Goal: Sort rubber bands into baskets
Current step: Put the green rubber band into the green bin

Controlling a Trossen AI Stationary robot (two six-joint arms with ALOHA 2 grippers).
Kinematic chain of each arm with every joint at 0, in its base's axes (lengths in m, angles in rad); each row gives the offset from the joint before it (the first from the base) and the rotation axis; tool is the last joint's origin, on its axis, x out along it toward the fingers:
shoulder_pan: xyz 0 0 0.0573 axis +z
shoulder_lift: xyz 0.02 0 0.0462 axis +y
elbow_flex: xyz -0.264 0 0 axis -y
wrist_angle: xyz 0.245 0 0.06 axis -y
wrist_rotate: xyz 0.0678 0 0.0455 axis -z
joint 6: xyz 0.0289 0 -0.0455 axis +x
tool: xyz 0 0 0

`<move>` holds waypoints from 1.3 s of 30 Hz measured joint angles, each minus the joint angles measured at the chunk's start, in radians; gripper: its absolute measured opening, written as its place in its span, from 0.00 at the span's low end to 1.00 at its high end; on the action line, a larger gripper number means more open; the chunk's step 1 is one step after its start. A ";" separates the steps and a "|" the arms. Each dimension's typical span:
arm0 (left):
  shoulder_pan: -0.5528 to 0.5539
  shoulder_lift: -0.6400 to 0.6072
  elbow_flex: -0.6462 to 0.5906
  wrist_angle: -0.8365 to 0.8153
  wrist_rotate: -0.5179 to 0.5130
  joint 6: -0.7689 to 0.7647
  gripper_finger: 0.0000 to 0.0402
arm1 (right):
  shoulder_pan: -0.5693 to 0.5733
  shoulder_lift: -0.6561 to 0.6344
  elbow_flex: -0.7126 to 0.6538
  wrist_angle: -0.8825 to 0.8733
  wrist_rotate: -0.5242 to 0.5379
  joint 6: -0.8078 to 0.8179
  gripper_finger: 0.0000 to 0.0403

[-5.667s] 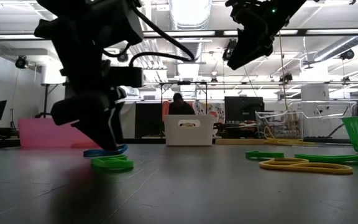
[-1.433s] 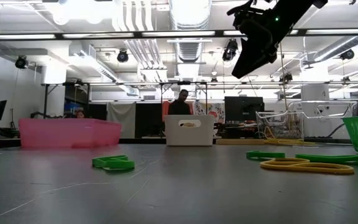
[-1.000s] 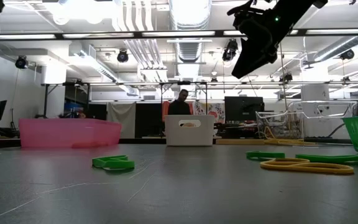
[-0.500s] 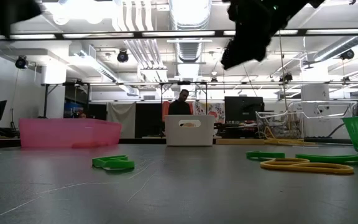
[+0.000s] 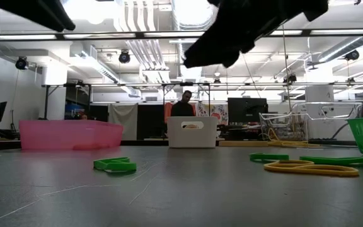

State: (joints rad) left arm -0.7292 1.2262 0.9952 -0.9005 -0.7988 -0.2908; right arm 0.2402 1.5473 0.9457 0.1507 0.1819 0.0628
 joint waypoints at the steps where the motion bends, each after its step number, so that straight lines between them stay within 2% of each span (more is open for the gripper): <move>1: 0.000 -0.007 -0.013 0.000 -0.004 -0.002 0.26 | 0.007 0.026 0.011 0.020 0.000 0.012 0.39; 4: 0.001 -0.026 -0.053 0.015 -0.015 -0.004 0.25 | 0.030 0.103 0.052 0.024 0.001 0.023 0.41; 9: 0.004 -0.050 -0.112 0.035 -0.079 -0.003 0.24 | 0.055 0.242 0.154 0.028 0.000 0.014 0.51; 17: 0.028 -0.098 -0.129 0.037 -0.128 0.046 0.24 | 0.063 0.442 0.309 0.026 -0.012 -0.067 0.65; 23: 0.029 -0.117 -0.133 0.050 -0.136 0.046 0.24 | 0.063 0.562 0.411 -0.004 -0.097 -0.063 0.69; 29: 0.031 -0.113 -0.135 0.080 -0.202 0.056 0.24 | 0.043 0.582 0.434 -0.074 -0.185 0.007 0.67; 33: 0.034 -0.112 -0.136 0.098 -0.220 0.073 0.24 | 0.036 0.581 0.428 -0.091 -0.189 0.014 0.63; 36: 0.034 -0.112 -0.136 0.100 -0.225 0.073 0.24 | 0.036 0.581 0.427 -0.095 -0.178 -0.013 0.56; 39: 0.034 -0.112 -0.136 0.101 -0.225 0.073 0.24 | 0.034 0.581 0.426 -0.095 -0.179 -0.036 0.44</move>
State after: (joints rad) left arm -0.6952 1.1141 0.8597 -0.7998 -1.0241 -0.2180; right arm 0.2740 2.1281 1.3719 0.0560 0.0032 0.0268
